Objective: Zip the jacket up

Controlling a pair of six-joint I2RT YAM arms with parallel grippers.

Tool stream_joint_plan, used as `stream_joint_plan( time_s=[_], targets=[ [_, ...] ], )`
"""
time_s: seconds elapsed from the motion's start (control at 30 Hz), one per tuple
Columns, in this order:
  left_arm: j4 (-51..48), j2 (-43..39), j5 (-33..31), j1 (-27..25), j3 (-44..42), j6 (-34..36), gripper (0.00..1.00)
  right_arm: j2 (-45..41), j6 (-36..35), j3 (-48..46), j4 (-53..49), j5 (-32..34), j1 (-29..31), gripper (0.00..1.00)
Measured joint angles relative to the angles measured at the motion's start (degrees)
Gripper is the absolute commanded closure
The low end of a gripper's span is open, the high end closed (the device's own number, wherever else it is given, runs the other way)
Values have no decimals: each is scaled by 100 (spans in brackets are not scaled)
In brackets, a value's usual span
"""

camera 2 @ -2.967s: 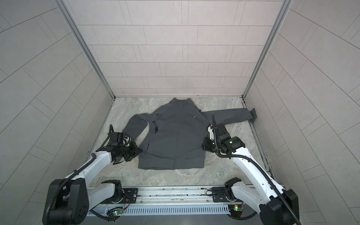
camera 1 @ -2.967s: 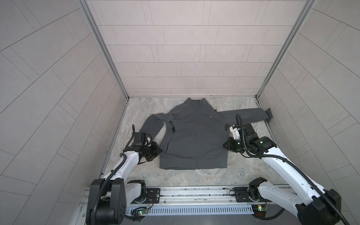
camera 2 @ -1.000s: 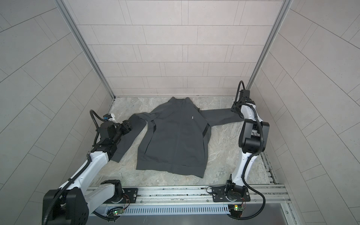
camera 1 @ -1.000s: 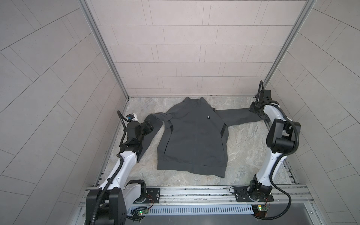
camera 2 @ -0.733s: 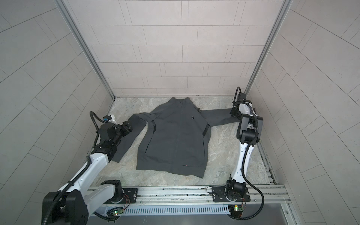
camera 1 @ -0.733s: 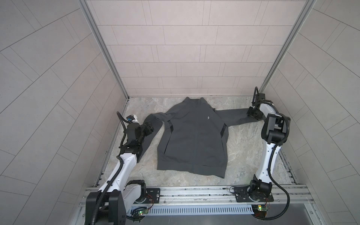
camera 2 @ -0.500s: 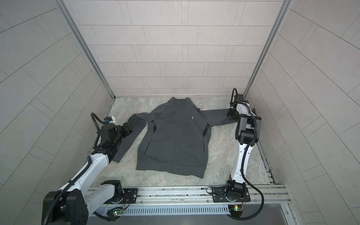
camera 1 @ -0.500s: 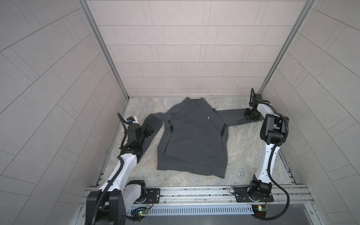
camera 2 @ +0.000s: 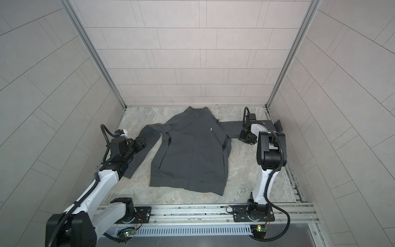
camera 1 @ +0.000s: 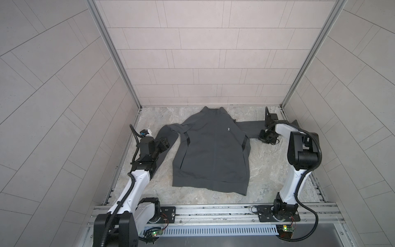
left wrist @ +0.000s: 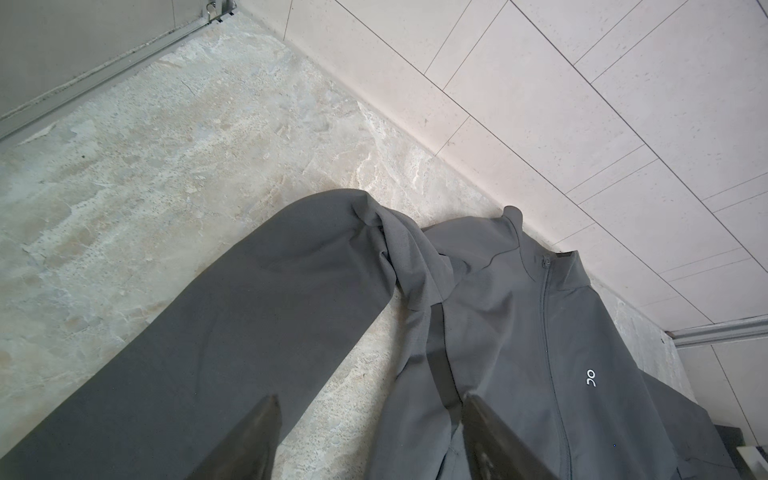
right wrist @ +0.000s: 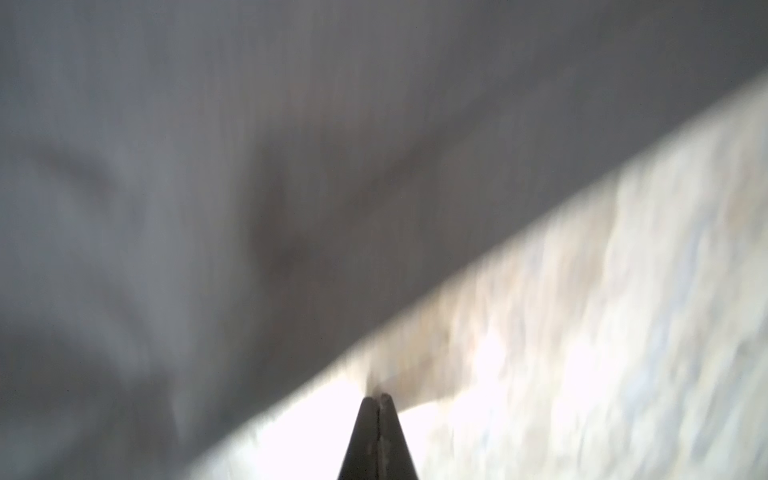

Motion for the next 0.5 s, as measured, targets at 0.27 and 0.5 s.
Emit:
stream_joint_plan(
  time_s=[0.27,0.5],
  targets=[
    [-26,-28,0,2,-94,0,26,-389,638,-560,573,-39,1305,97],
    [-114,-160,13,0,-94,-125,26,-48,337,1147,-203,382,1008,39]
  ],
)
